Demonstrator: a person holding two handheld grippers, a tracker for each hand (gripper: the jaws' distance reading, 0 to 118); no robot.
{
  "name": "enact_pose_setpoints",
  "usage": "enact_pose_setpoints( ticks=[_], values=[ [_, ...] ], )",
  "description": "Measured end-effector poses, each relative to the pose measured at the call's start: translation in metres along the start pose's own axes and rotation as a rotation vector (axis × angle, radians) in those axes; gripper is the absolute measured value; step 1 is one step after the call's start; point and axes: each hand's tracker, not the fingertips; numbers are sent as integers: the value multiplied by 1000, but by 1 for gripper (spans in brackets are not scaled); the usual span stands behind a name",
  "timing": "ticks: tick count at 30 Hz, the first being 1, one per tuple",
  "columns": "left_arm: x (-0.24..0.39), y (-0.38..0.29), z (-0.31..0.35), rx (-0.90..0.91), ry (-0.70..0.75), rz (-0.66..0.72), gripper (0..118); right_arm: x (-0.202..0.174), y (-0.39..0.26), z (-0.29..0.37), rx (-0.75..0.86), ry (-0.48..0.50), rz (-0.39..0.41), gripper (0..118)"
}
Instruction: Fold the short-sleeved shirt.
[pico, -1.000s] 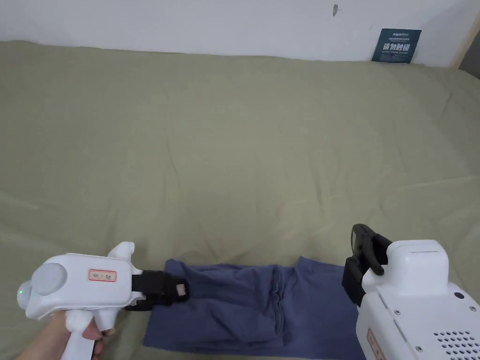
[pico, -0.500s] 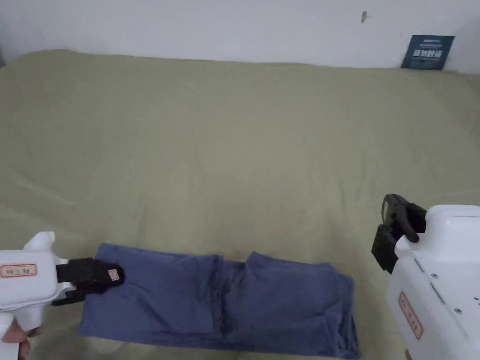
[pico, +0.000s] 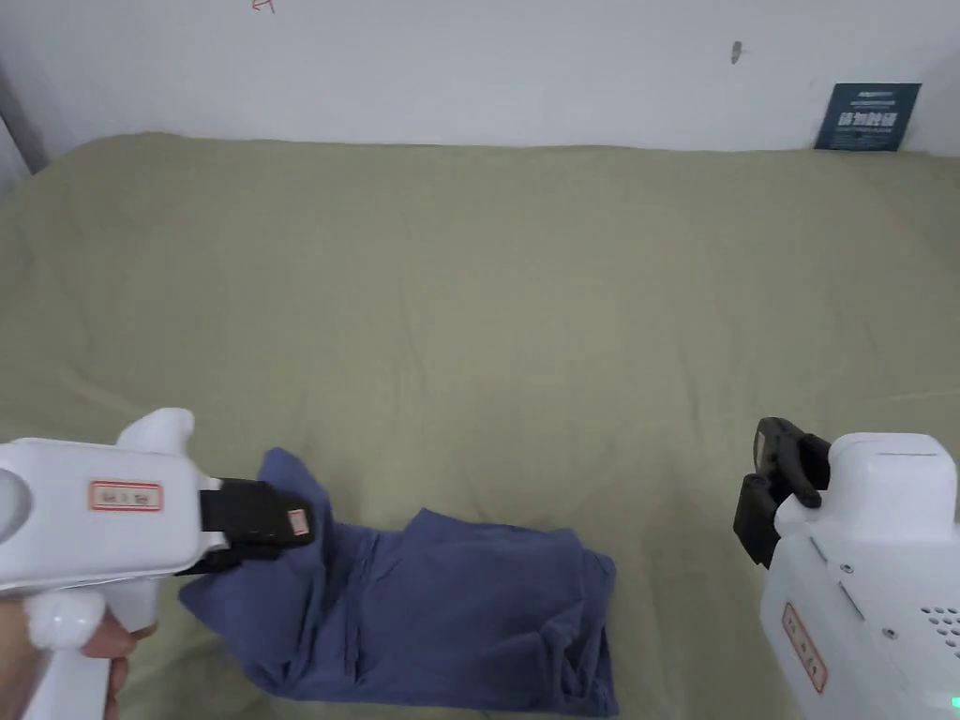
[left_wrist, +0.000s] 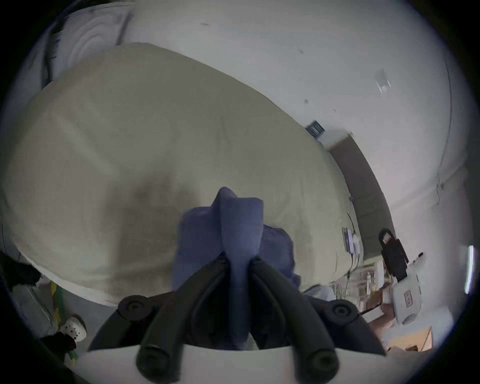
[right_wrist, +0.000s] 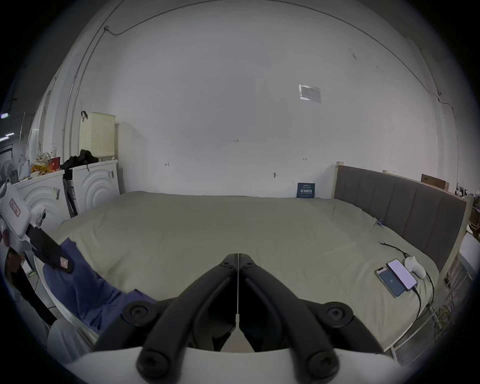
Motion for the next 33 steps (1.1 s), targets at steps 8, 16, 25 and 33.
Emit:
enact_pose_setpoints(
  ticks=[8, 16, 25, 33],
  values=[
    [77, -16, -99, -102, 26, -109, 8, 20, -13, 6, -43, -42, -10, 1],
    [106, -47, -171, -226, -55, -204, 110, 36, -23, 6, -90, -76, -7, 1],
    [68, -37, -106, -88, -205, -62, 0, 40, -27, 3, -118, -87, -34, 1],
    [18, -57, -119, -221, -309, 6, 0, 30, -31, 0, -140, -61, -43, 1]
  ],
)
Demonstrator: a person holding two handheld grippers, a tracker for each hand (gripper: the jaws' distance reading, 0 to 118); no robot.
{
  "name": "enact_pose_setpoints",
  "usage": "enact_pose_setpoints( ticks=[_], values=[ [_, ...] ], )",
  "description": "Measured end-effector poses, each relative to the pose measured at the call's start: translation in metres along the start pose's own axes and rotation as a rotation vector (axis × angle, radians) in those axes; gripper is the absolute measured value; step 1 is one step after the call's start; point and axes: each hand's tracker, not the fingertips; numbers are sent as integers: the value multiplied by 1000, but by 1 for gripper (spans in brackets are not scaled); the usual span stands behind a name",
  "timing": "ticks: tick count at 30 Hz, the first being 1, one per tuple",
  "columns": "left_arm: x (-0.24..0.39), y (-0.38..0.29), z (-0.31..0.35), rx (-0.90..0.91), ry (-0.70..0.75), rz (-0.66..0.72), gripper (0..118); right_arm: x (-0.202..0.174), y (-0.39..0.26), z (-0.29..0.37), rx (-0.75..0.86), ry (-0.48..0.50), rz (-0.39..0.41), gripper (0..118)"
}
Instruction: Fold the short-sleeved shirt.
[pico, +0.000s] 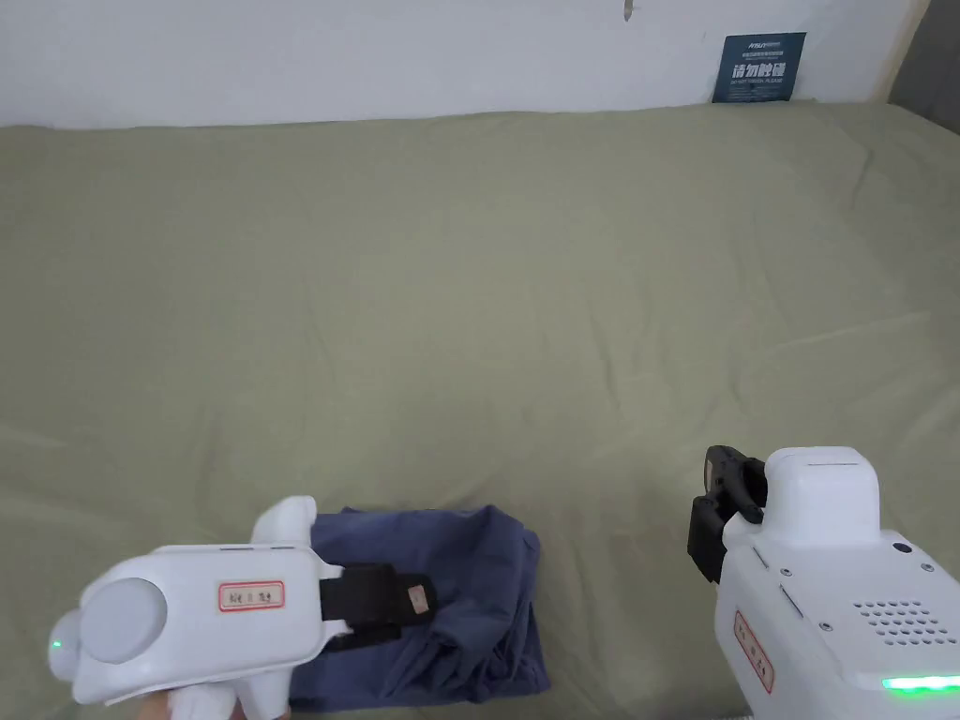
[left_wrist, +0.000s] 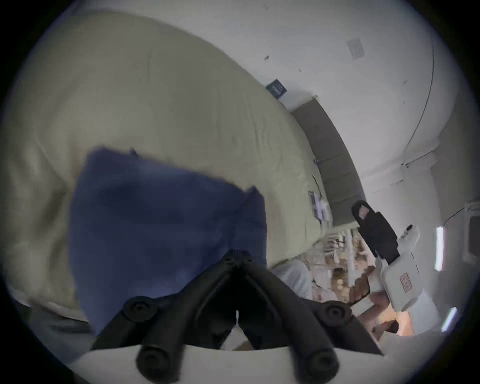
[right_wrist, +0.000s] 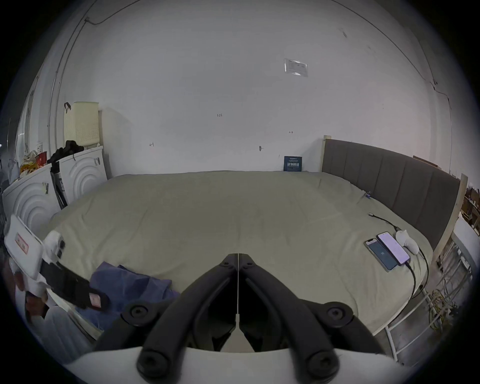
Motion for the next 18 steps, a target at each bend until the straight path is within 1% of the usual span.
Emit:
enact_pose_setpoints(
  ticks=[1, 3, 7, 10, 12, 14, 16, 18],
  values=[
    [-4, -3, -11, -32, -33, 47, 0, -1, -1, 0, -3, 3, 0, 1],
    [-10, -13, -34, -83, -53, 74, 0, -4, -2, 1, -13, 8, 6, 1],
    [-17, -29, -76, -104, -35, 41, 0, -5, -6, 2, -30, 11, 28, 1],
    [-23, -28, -80, -69, -78, 78, 0, -5, -10, 1, -59, 21, 41, 1],
    [-21, -27, -74, -71, -62, 58, 0, -7, -14, -1, -84, 38, 51, 1],
    [-16, -24, -65, -74, -56, 47, 0, -9, -17, -5, -124, 108, 29, 1],
    [-11, -19, -47, -42, -58, 22, 0, -14, -19, -12, -171, 185, -17, 1],
    [-7, -10, -18, 30, -84, 11, 0, -18, -22, -28, -271, 335, -93, 1]
  ],
)
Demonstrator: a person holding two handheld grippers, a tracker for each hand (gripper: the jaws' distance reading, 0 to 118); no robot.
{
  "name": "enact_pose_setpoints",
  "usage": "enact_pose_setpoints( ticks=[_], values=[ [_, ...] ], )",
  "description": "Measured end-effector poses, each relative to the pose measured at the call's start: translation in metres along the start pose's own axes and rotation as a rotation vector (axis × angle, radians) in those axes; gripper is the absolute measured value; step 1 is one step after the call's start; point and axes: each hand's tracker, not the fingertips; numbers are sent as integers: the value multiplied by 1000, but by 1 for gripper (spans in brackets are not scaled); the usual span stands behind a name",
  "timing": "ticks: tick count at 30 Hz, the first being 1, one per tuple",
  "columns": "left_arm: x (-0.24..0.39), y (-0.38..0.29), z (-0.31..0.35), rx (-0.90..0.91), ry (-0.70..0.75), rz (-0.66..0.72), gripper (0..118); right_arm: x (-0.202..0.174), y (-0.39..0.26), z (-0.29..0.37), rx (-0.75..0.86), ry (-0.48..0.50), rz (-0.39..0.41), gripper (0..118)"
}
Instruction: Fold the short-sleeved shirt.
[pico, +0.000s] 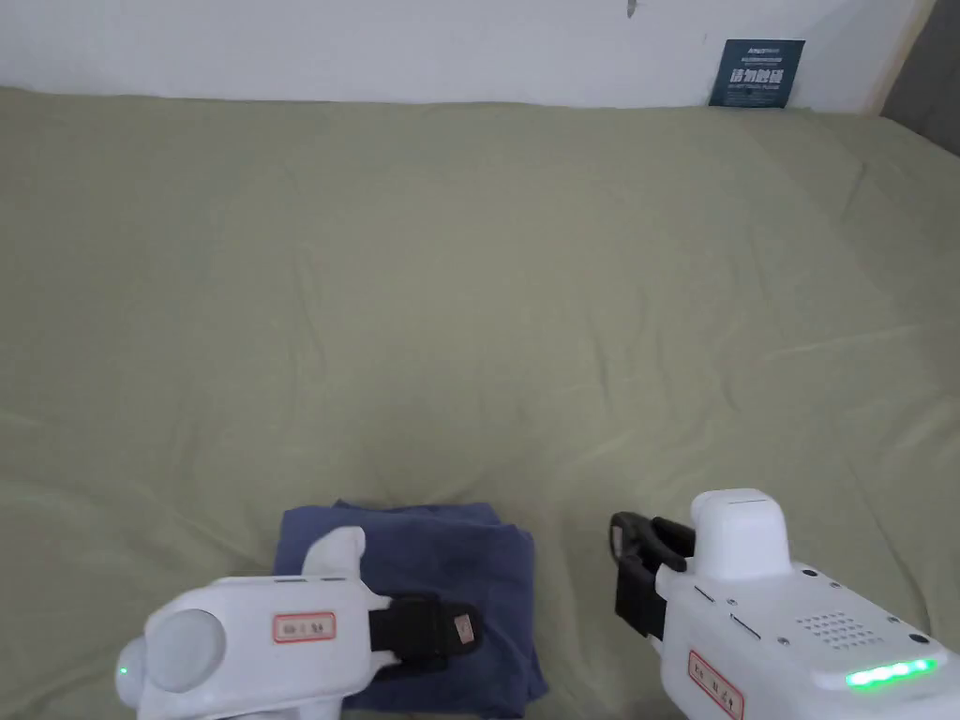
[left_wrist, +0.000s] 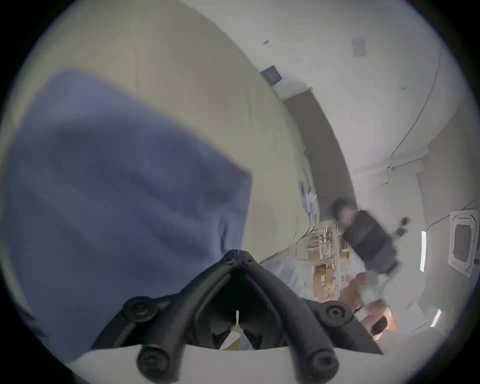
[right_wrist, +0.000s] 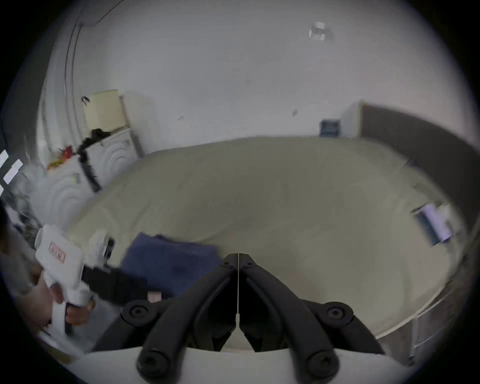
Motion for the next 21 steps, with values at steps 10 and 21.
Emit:
enact_pose_setpoints(
  ticks=[10, 21],
  values=[
    [-29, 38, 101, 153, 225, -50, 0, 32, -25, -131, -395, 575, -454, 1],
    [-88, 58, 77, 12, 29, 20, 118, 68, -46, -176, -519, 717, -640, 1]
  ],
)
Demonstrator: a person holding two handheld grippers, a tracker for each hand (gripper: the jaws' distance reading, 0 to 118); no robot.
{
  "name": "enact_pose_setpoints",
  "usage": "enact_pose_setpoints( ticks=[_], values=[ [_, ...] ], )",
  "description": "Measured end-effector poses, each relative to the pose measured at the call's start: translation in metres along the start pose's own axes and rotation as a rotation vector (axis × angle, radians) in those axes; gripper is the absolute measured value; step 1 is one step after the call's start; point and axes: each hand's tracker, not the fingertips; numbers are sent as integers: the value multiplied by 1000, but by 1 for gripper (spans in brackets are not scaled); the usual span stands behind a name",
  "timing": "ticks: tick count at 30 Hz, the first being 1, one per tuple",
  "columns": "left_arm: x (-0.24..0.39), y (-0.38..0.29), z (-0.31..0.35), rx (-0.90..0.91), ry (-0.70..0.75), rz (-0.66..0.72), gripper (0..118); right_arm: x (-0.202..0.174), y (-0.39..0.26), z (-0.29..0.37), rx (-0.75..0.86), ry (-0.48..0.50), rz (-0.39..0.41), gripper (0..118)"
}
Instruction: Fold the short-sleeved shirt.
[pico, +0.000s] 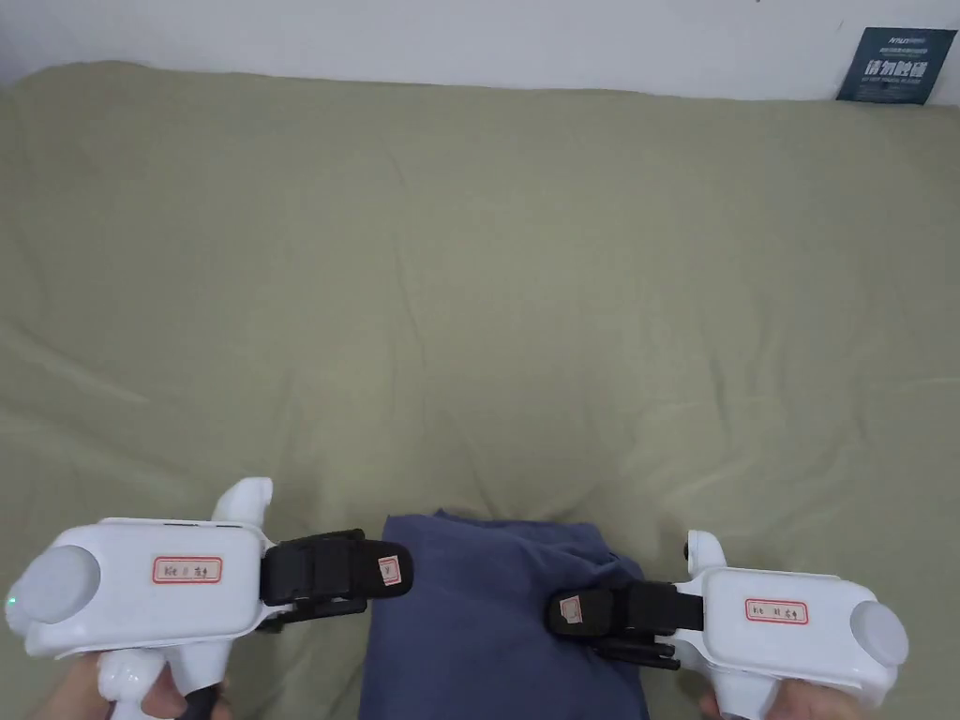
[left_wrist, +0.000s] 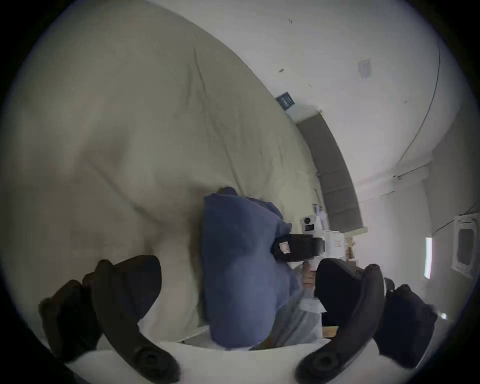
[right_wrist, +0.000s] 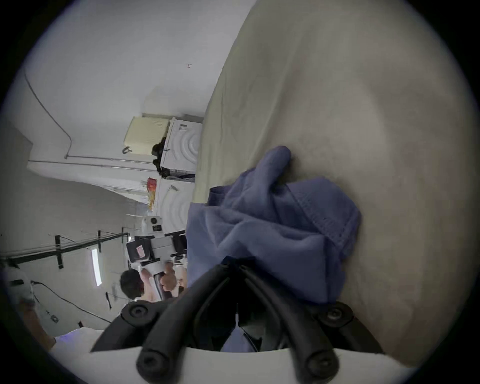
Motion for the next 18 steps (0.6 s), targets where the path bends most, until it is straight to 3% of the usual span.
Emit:
enact_pose_setpoints(
  ticks=[5, 6, 7, 8, 9, 11, 13, 18],
  values=[
    [-13, 8, -39, -44, -53, 51, 106, 10, 3, -1, -3, 36, -33, 1],
    [-12, 11, -39, -25, -79, 58, 92, 9, 3, -1, -3, 39, -34, 1],
    [-12, 14, -38, -21, -86, 80, 58, 7, 3, -1, -4, 40, -34, 1],
    [-15, 16, -41, -16, 2, 96, 23, 3, 4, 0, -4, 33, -31, 1],
    [-14, 14, -45, -15, 111, 35, 23, -2, 3, 1, 2, 12, -22, 1],
    [-18, 16, -41, -38, 26, 53, 23, -19, 3, 2, 33, -84, 50, 1],
    [-14, 18, -33, -36, 16, 65, 23, -38, -2, 3, 40, -120, 118, 1],
    [-13, 30, 4, -27, 39, 36, 23, -77, -13, 0, 45, -81, 185, 1]
  ],
)
